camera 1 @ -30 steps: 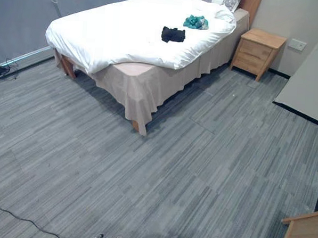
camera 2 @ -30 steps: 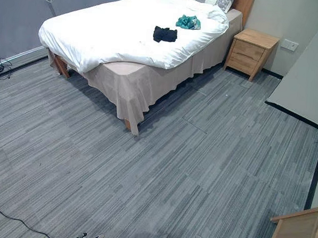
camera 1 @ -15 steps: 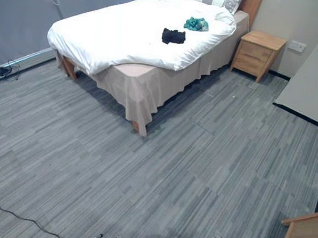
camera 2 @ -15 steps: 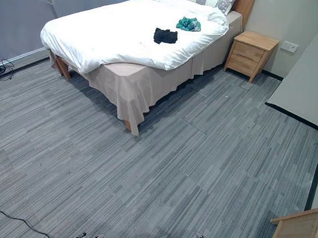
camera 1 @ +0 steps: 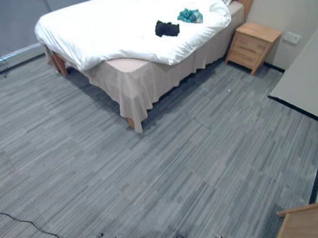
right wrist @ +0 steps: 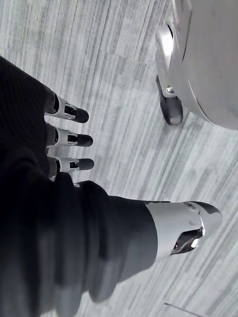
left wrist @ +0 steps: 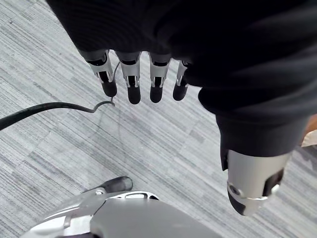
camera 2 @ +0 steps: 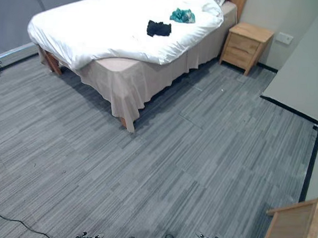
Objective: Tidy the bed and pick cloth on bed and put in laundry
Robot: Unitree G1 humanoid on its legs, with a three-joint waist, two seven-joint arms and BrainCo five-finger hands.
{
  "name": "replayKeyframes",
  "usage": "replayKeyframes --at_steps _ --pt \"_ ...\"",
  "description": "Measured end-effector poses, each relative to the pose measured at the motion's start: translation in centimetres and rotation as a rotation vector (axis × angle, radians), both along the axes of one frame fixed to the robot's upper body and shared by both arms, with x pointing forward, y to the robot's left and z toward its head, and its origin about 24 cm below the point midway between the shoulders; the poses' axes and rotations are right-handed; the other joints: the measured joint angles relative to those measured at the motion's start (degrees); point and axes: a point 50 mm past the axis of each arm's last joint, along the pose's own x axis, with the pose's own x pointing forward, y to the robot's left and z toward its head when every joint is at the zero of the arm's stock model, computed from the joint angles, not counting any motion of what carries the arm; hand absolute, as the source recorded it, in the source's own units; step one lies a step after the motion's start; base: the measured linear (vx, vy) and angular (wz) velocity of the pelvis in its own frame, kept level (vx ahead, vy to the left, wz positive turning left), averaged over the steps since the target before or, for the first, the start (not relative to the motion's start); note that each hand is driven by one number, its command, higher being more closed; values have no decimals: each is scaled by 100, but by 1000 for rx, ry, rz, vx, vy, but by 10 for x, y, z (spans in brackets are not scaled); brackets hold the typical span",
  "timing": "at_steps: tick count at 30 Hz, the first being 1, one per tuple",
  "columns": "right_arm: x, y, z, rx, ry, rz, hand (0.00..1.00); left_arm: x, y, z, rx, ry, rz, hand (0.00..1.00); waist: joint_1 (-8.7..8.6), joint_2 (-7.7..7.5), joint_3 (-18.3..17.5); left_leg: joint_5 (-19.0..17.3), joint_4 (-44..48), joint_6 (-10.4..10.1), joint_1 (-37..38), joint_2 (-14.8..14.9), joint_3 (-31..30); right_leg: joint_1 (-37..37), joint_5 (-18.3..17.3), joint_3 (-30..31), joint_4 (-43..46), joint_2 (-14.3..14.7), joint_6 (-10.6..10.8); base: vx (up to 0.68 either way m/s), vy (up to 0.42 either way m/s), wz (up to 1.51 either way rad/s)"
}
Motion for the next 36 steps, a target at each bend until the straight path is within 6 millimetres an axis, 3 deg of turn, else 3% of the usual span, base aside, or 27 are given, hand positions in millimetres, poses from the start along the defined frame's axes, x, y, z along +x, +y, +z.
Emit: replayKeyframes --at_steps 1,2,3,4,6,8,9,10,11,12,13,14,15,16,18,20,21,23,25,27,29,30,31,32,33,34,36 --pt "1 -4 1 -11 -8 0 0 7 0 1 2 -12 -8 0 6 -39 62 -168 75 30 0 -5 52 -537 -145 -196 1077 -97 277 -10 -46 -31" --pt "3 -4 2 -12 -13 1 0 7 2 1 5 -9 -13 0 2 -41 129 -232 151 50 35 6 49 -1058 -97 -425 2107 -260 385 50 -59 -7" --pt "1 -3 1 -8 -9 0 0 9 4 2 11 -9 -19 0 -91 -37 210 -356 286 41 99 23 6 -1517 -152 -749 3146 -571 288 110 -45 26" --pt "-5 -2 0 -2 10 -4 0 10 4 2 12 -10 -21 0 -182 -42 224 -470 387 16 173 77 -62 -1709 -219 -967 3426 -797 198 160 -44 33" --pt "-11 -2 -2 1 23 -26 0 11 3 2 7 -11 -21 0 -198 -2 254 -590 431 -55 349 225 -129 -1817 -242 -1186 2717 -995 109 266 -79 22" --pt "-11 -2 -2 1 21 -26 0 20 2 3 5 -27 -22 0 -240 22 282 -711 418 -237 479 430 -210 -1821 220 -1201 992 -995 99 411 -194 31" --pt "-10 -2 -1 1 19 -26 0 28 3 5 8 -47 -23 0 -287 -7 321 -803 385 -390 542 541 -293 -1758 870 -1163 -468 -995 189 548 -303 40" --pt "-10 -1 -2 5 18 -28 0 33 5 6 12 -59 -20 0 -343 -67 391 -931 355 -593 708 592 -378 -1781 1201 -1058 -1236 -1094 308 567 -333 42" --pt "-11 0 -2 8 20 -29 0 35 6 7 15 -62 -18 0 -366 -99 423 -1027 341 -668 772 599 -421 -1807 1230 -993 -1308 -1166 353 579 -371 27" --pt "-10 -5 -1 -2 15 -49 0 41 1 7 2 -72 -21 0 -440 20 536 -1268 344 -595 1002 777 -443 -1950 1935 -1009 -753 -1096 359 594 -350 6" --pt "-5 -9 1 -11 -2 -54 0 44 -12 5 -32 -75 -33 0 -466 302 538 -1245 403 -298 1020 978 -416 -2351 1792 -1021 46 -927 248 719 -419 -10" --pt "-1 -9 2 -11 -19 -56 0 46 -16 5 -41 -80 -35 0 -466 330 557 -996 498 -461 1039 1017 -411 -2460 1692 -1012 377 -864 92 706 -464 -28" --pt "4 -12 4 -17 -35 -65 0 50 -22 6 -56 -99 -32 0 -473 365 603 -710 1206 -691 867 1220 -450 -2428 1439 -1067 695 -740 -240 581 -450 -27" --pt "5 -13 4 -13 -39 -72 0 52 -23 6 -61 -112 -24 0 -492 375 608 -587 1879 -667 629 1355 -509 -2324 1291 -1111 731 -677 -278 594 -486 -18" --pt "2 -10 3 -9 -27 -62 0 58 -25 9 -69 -152 -5 0 -477 424 686 713 4586 -133 -478 2035 -724 -1557 889 -1263 452 -349 -554 609 -368 -10" --pt "13 -12 6 -38 -39 9 0 73 -22 19 -60 -235 13 0 -299 418 875 334 6885 28 -1417 2386 -810 -740 692 -1179 115 -4 -747 593 -264 -38" --pt "17 -11 6 -42 -42 33 0 77 -20 21 -57 -256 20 0 -268 334 925 88 7230 56 -1751 2372 -743 -427 638 -1163 -54 53 -794 516 -160 -24" --pt "25 -10 8 -53 -54 74 0 86 -17 27 -59 -297 35 0 -153 252 959 -297 6641 -74 -2270 2101 -358 213 490 -1102 -476 40 -767 529 -118 0" --pt "34 -10 11 -60 -71 99 0 90 -16 29 -57 -318 42 0 -127 188 990 -469 4783 -327 -2464 1550 225 628 359 -1133 -710 -146 -636 513 -34 10" --pt "43 -12 14 -63 -99 90 0 89 -18 29 -64 -320 45 0 -77 201 983 -372 2969 -370 -2363 1169 1107 949 286 -1239 -917 -250 -490 535 56 11" --pt "41 -14 14 -64 -102 73 0 87 -21 27 -73 -313 45 0 8 271 941 101 1734 23 -2204 944 2342 1351 145 -1463 -1174 -249 -280 656 135 33" --pt "31 -16 12 -66 -81 60 0 79 -23 23 -81 -288 57 0 22 431 819 664 1383 790 -2079 792 2937 1701 -112 -1639 -1180 -110 -52 642 178 57" --pt "28 -12 10 -54 -73 53 0 79 -21 23 -79 -287 62 0 42 352 801 542 1345 1474 -1969 649 2877 1875 -248 -1696 -1146 -166 42 746 238 105" --pt "23 -7 7 -46 -54 74 0 77 -17 23 -70 -282 73 0 15 60 673 348 1349 1490 -1903 322 2710 1908 -345 -1869 -786 -476 246 472 174 98" --pt "23 -7 7 -49 -52 92 0 76 -16 22 -71 -276 85 0 57 -3 628 255 1279 1337 -1775 139 2547 1625 -481 -1907 165 -697 494 663 283 131" --pt "24 -6 7 -53 -50 108 0 73 -16 20 -72 -258 80 0 11 -16 626 151 1139 1210 -1557 -81 2172 987 -267 -1850 1981 -1060 742 536 226 107" --pt "24 -7 7 -51 -48 133 0 67 -18 16 -75 -218 69 0 -74 -13 631 52 1041 1081 -1153 -257 1642 218 -367 -1466 3736 -1274 839 521 127 156"
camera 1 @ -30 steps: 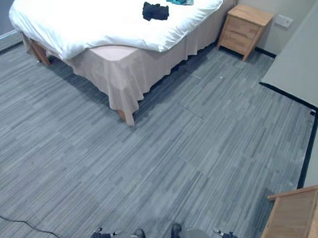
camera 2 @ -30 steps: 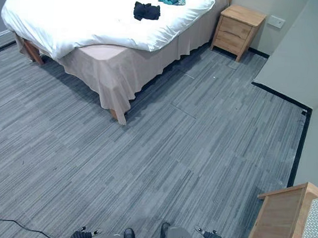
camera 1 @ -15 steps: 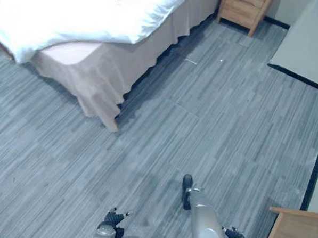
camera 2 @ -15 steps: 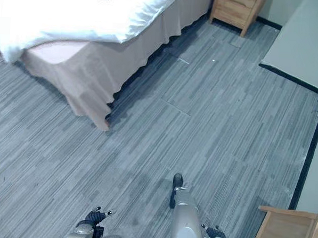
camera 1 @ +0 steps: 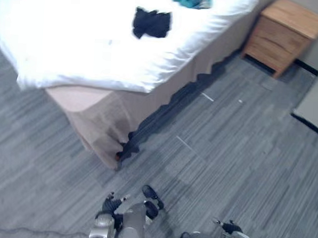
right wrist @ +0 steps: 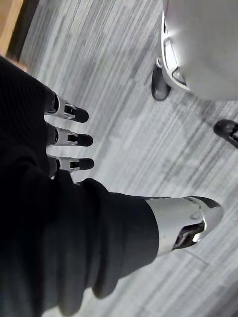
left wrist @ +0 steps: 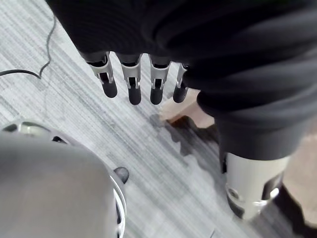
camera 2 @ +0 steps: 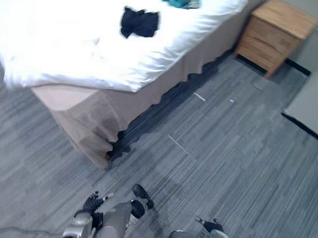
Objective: Tidy the bed and pick cloth on bed and put in laundry
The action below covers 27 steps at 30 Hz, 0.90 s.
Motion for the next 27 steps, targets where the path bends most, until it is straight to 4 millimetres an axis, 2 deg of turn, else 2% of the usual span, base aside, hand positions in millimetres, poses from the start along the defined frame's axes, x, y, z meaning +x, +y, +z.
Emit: replayKeyframes --at_steps 1,2,3,4,5,6,7,8,9,10,12,13,15,17,20,23,25,26,27 --pt "2 -1 1 -7 -5 18 0 -4 4 -2 11 23 -5 0 -74 25 8 -23 -66 -48 277 -13 -324 -273 -206 -51 41 -75 -143 502 -3 161" --pt "3 -2 1 -12 -5 22 0 -5 6 -2 21 33 -17 0 -78 72 34 -34 -101 -71 403 -3 -473 -347 -288 -120 -170 -111 -278 492 -98 156" --pt "4 -2 2 -15 -12 28 0 -6 10 -2 34 42 -27 0 -84 68 28 -63 -140 -184 596 25 -814 -508 -363 -12 -959 -46 -392 479 -142 121" --pt "6 -1 2 -16 -15 32 0 -8 11 -2 37 48 -27 0 -84 69 28 -76 -181 -249 687 37 -986 -590 -359 195 -1452 28 -390 442 -219 157" --pt "7 0 2 -12 -20 33 0 -12 12 -4 41 61 -33 0 -104 55 -15 -120 -276 -412 796 28 -1309 -674 -207 801 -2565 167 -287 397 -276 168" --pt "4 4 1 0 -14 22 0 -13 16 -3 50 65 -38 0 -93 -103 -102 -184 -324 -561 867 -17 -1590 -668 284 1296 -3682 184 -197 381 -304 166" --pt "1 7 -1 14 -8 9 0 -14 19 -3 59 65 -38 0 -50 -191 -131 -184 -351 -650 918 -87 -1712 -697 762 1486 -4050 138 -177 466 -467 143" --pt "-6 16 -5 47 10 -8 0 -17 31 -1 87 74 -32 0 12 -528 -251 -230 -428 -802 1078 -266 -1931 -773 1947 1701 -4264 36 -338 376 -418 80" --pt "-7 10 -4 41 17 -20 0 -25 28 -5 72 99 -7 0 70 -241 -283 -260 -491 -971 1247 -47 -1993 -671 1729 1524 -4085 178 -448 356 -393 58" --pt "-9 5 -4 29 19 -25 0 -32 25 -8 59 116 0 0 60 -158 -394 -277 -493 -1055 1219 80 -1973 -603 1753 1489 -4221 294 -485 297 -271 12" --pt "-10 -4 -2 17 15 -61 0 -44 15 -13 29 146 23 0 52 147 -529 -378 -489 -1250 1215 450 -1991 -237 1796 1290 -4896 621 -638 311 -277 11" --pt "-12 -4 -3 18 18 -65 0 -45 14 -13 26 151 25 0 35 184 -546 -380 -497 -1275 1201 495 -2018 -204 1801 1241 -4961 684 -651 171 -191 17" --pt "-18 -4 -4 25 34 -95 0 -45 15 -13 27 149 30 0 38 188 -545 -340 -555 -1360 1264 674 -2075 -47 1779 1120 -5125 864 -761 117 -149 18" --pt "-26 -4 -6 28 53 -118 0 -44 17 -12 24 138 65 0 16 192 -567 -299 -606 -1425 1287 736 -2113 60 1783 999 -5222 911 -782 63 -78 25" --pt "-36 -3 -9 32 77 -142 0 -38 27 -7 12 76 191 0 34 96 -590 -294 -618 -1429 1256 737 -2228 155 1842 897 -5377 912 -860 7 -17 21" --pt "-46 1 -11 28 92 -156 0 -22 59 15 86 -94 383 0 91 28 -631 -294 -625 -1430 1248 725 -2232 209 1903 878 -5490 884 -854 -30 12 5" --pt "-52 1 -10 16 84 -159 0 -7 96 45 191 -273 508 0 100 22 -669 -294 -629 -1430 1235 719 -2208 262 2012 860 -5665 872 -858 -35 1 -3" --pt "-53 1 -10 13 81 -160 0 -4 106 54 217 -317 536 0 98 31 -677 -294 -631 -1430 1224 713 -2202 268 2030 858 -5709 869 -857 -42 -10 -5" --pt "-58 0 -9 0 80 -167 0 5 122 72 268 -403 576 0 97 58 -689 -293 -629 -1430 1198 712 -2202 258 2042 851 -5727 867 -859 0 0 0"
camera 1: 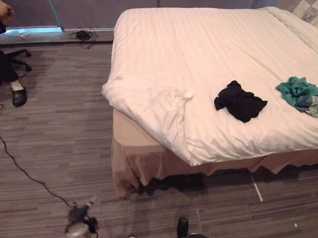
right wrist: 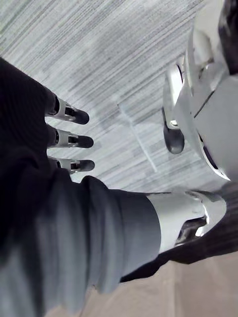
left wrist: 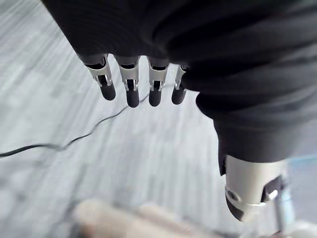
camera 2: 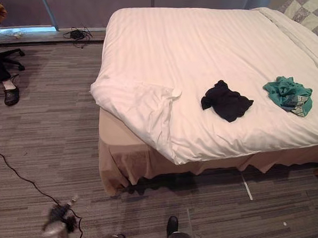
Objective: Tidy the bed and pick cloth on bed and put in laundry
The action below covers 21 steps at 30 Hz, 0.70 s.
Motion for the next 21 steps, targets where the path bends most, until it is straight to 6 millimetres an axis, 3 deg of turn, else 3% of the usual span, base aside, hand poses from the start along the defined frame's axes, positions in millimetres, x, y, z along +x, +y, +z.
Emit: replayKeyframes --at_steps 1,3,8,9,11,13,14,19,21 --pt "-3 -1 0 -6 5 -3 0 4 7 9 33 -35 11 0 -4 18 -10 0 1 0 -14 0 -6 -8 0 -8 0 -2 0 -37 -12 5" --pt "-13 -3 0 -18 26 -11 0 25 22 45 155 -170 19 0 -12 88 -46 0 -12 0 -51 5 -22 -25 -1 -46 -2 -6 0 -30 -12 6" --pt "-10 -6 2 -29 -3 -17 0 81 18 115 319 -424 -66 0 6 104 -14 13 64 -22 -430 4 -11 -361 86 -24 -1 -19 -31 -33 -10 1" --pt "-6 -7 4 -32 -26 -29 0 104 10 142 381 -508 -126 0 20 78 14 69 147 -79 -697 -7 15 -621 175 46 1 -29 -52 -53 -24 -8" --pt "-1 -8 4 -31 -43 -39 0 126 3 169 430 -583 -175 0 1 50 105 90 204 -89 -877 -22 60 -805 235 94 2 -25 -98 -65 -26 -14" --pt "11 -10 8 -33 -90 -57 0 155 -13 212 504 -702 -237 0 -46 17 243 101 274 -89 -1157 -34 198 -1138 340 249 2 -8 -128 -81 -25 -30" --pt "15 -11 9 -36 -102 -57 0 161 -17 223 526 -730 -256 0 -60 13 296 103 288 -88 -1229 -39 241 -1230 372 304 2 -6 -125 -87 -35 -38" --pt "56 -11 19 -53 -217 -42 0 201 -56 325 818 -873 -392 0 -290 -77 874 101 428 -84 -1868 -53 585 -1984 611 704 3 -25 -82 -86 -34 -30" --pt "66 -10 22 -58 -245 -41 0 214 -66 348 895 -861 -423 0 -400 -79 1098 101 472 -83 -1998 -63 631 -2124 664 782 4 -27 -78 -35 9 -17"
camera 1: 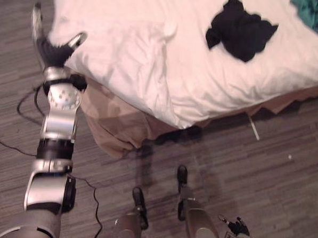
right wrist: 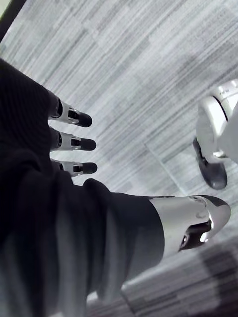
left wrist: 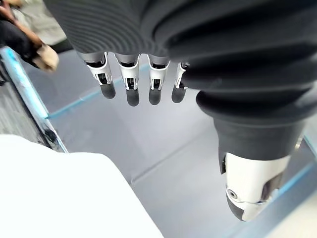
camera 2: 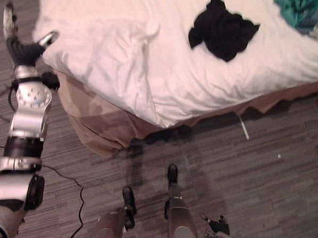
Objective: Tidy the bed and pick cloth on bed and put in laundry
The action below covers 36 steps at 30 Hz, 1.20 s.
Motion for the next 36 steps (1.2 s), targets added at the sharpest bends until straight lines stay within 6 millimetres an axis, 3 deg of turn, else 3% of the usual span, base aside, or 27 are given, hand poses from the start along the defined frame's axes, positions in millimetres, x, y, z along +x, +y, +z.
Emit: replayKeyframes --at_steps 2,4,5,9,13,15,17,22,23,25,26,28,30,31,32,34,35,36 --pt "8 4 3 3 -30 15 0 15 -12 22 69 23 10 0 -115 1 172 -2 80 5 -226 -11 60 -237 54 81 1 -3 25 -23 26 -12" --pt "14 6 4 10 -54 12 0 24 -19 31 110 59 16 0 -149 -4 312 -1 89 6 -295 -11 108 -330 77 152 2 0 40 -8 33 -12" --pt "17 7 5 15 -68 5 0 29 -23 33 141 90 17 100 -156 0 363 -1 88 6 -333 -14 152 -393 93 210 2 3 64 -6 44 -19" --pt "31 16 10 33 -125 -6 0 47 -24 27 251 269 62 100 -281 -5 498 -2 88 5 -461 -16 306 -609 105 342 2 7 79 5 25 -9" --pt "39 14 17 35 -180 -23 0 50 -28 40 365 320 77 100 -245 -5 525 -3 101 4 -440 26 444 -607 157 398 3 21 154 11 4 -5" --pt "46 11 23 22 -219 -21 0 53 -34 36 409 363 55 100 -165 -5 525 -5 133 6 -402 42 485 -556 206 471 3 18 224 0 0 0" --pt "49 9 27 18 -242 -25 0 56 -41 25 423 402 26 100 -105 -5 525 -19 152 26 -299 52 500 -433 206 519 3 14 225 2 9 2" --pt "60 -7 44 -39 -318 -19 0 52 -26 -38 445 558 8 100 -90 7 511 -91 194 137 169 68 397 197 130 455 1 -22 315 -24 26 10" --pt "61 -11 46 -51 -325 -20 0 50 -23 -45 444 569 8 0 -92 15 502 -91 212 139 187 61 347 246 127 444 1 -36 317 -44 22 20" --pt "63 -26 56 -103 -356 -23 0 38 -5 -73 403 602 19 0 -96 23 485 -100 280 148 292 46 252 432 71 338 0 -70 296 -34 6 23" --pt "64 -39 66 -149 -382 -31 0 21 16 -102 355 651 46 0 -87 23 353 -99 283 149 330 26 167 512 12 318 0 -95 293 -35 -2 20" --pt "65 -51 77 -201 -409 -38 0 0 38 -133 283 709 83 0 -57 37 152 -98 282 147 355 18 128 553 -30 266 -1 -101 271 -14 -11 13" --pt "66 -72 99 -316 -458 -38 0 -39 70 -180 169 819 165 0 64 82 -60 -97 263 144 558 27 41 790 -70 208 -4 -88 251 3 -9 13" --pt "67 -77 105 -340 -471 -35 0 -50 78 -190 139 842 189 0 80 81 -123 -97 264 144 580 26 13 829 -82 200 -5 -90 234 -16 7 15" --pt "71 -86 122 -406 -513 -19 0 -75 94 -213 58 894 240 0 199 76 -294 -97 233 144 642 12 -21 889 -88 181 -5 -100 227 -20 11 12" --pt "79 -92 139 -467 -558 15 0 -98 101 -236 -30 936 281 0 279 71 -428 -87 168 133 709 -16 -39 939 -93 159 -6 -123 231 -26 14 8" --pt "87 -93 151 -494 -597 29 100 -112 104 -250 -90 955 309 0 326 70 -479 -80 149 124 742 -31 -61 981 -93 141 -6 -136 231 -46 19 9" --pt "95 -93 160 -522 -628 48 100 -128 106 -263 -150 975 344 0 378 57 -537 -80 151 122 751 -36 -84 999 -97 118 -6 -147 231 -61 16 16"
